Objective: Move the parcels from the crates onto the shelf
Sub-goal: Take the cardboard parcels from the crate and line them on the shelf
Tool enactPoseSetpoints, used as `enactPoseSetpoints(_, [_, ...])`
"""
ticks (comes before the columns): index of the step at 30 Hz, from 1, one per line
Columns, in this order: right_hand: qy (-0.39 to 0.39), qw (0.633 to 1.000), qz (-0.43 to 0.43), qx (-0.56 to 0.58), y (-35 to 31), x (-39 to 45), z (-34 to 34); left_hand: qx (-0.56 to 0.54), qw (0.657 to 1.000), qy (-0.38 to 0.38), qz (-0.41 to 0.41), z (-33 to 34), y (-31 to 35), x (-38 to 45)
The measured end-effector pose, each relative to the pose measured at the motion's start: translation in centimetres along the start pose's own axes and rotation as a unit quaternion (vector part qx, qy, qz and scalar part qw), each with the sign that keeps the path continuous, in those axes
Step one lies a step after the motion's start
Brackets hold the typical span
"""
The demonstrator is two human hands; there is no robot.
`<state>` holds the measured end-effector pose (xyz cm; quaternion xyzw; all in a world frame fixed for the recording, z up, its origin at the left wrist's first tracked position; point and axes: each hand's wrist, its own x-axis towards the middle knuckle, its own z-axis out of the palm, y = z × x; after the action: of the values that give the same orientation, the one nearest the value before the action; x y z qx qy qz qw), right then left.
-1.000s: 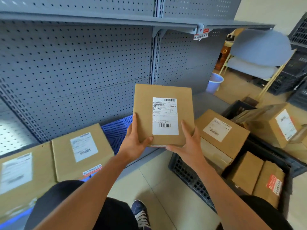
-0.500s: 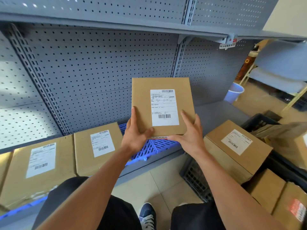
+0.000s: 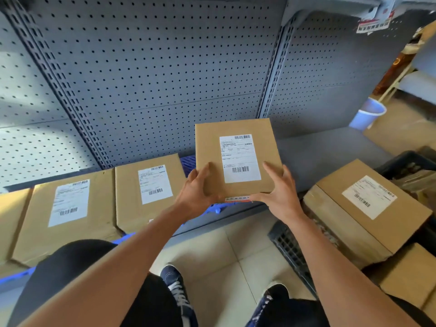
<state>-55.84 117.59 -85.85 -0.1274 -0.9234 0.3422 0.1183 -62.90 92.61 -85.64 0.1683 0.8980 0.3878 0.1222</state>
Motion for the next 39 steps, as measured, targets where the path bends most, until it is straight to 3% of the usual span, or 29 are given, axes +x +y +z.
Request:
enactPoseSetpoints(10, [-0.060, 0.998, 0.004, 0.018, 5.5, 3.0, 6.0, 0.108, 0.990, -0.034, -0.085, 4.0, -5.0, 3.4])
enactPoseSetpoints(15, [-0.076, 0.994, 0.032, 0.069, 8.3, 3.7, 8.8, 0.266, 0.963, -0.016, -0.047, 5.4, -6.5, 4.1])
enactPoseSetpoints(24, [-0.122, 0.988, 0.046, 0.078, 9.1, 4.7, 10.3, 0.297, 0.953, -0.024, -0.047, 6.1, -7.7, 3.9])
enactPoseSetpoints(30, [-0.143, 0.989, 0.038, -0.014, 9.3, 4.5, 10.3, 0.323, 0.945, -0.058, 0.000, 5.6, -8.4, 2.4])
enactPoseSetpoints(34, [-0.110, 0.976, -0.020, -0.187, 8.3, 4.0, 10.1, 0.332, 0.942, -0.054, -0.004, 5.3, -8.0, 2.0])
enactPoseSetpoints(39, [-0.055, 0.949, -0.136, -0.279, 6.3, 3.6, 10.4, 0.341, 0.939, -0.013, -0.052, 4.5, -8.5, 1.8])
